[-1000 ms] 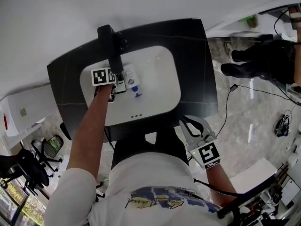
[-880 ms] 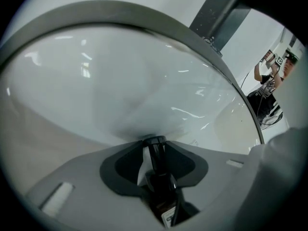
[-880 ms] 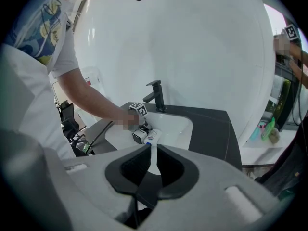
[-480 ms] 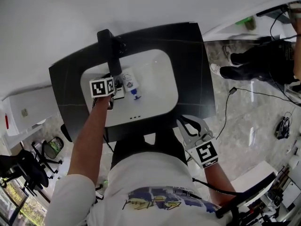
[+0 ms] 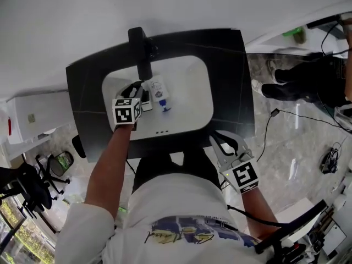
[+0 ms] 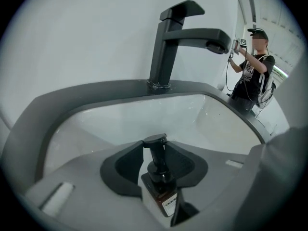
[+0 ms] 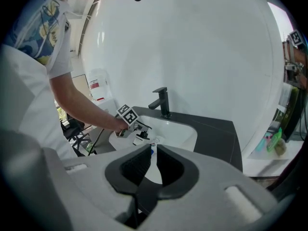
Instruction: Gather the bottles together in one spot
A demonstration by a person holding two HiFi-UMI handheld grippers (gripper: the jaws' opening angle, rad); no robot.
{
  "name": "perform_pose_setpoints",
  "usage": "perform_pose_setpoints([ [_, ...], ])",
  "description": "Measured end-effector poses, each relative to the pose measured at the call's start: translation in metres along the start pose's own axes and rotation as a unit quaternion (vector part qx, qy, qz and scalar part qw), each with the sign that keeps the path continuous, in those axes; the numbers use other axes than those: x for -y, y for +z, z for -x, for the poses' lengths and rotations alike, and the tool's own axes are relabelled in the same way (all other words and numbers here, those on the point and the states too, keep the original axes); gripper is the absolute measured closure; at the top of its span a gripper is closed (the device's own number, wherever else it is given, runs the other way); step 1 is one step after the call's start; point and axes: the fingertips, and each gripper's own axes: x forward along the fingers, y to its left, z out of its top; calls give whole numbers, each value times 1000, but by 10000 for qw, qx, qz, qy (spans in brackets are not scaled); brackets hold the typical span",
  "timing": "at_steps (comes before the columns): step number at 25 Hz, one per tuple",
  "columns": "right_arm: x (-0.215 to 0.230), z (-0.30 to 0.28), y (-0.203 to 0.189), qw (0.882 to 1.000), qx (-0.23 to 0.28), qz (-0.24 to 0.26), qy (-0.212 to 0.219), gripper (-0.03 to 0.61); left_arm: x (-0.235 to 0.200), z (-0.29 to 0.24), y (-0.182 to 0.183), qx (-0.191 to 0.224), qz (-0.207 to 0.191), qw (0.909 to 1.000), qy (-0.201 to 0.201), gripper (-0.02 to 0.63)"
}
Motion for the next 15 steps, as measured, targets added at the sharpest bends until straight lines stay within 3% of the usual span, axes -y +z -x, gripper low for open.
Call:
perform_pose_setpoints([
  [6, -5, 1, 1, 9998, -30, 106, 170, 540, 4, 23, 2, 403, -287, 9987, 139, 469],
  [15, -5, -2, 6, 9982, -116, 396, 424, 540, 6, 37, -7, 582, -547, 9962, 351, 469],
])
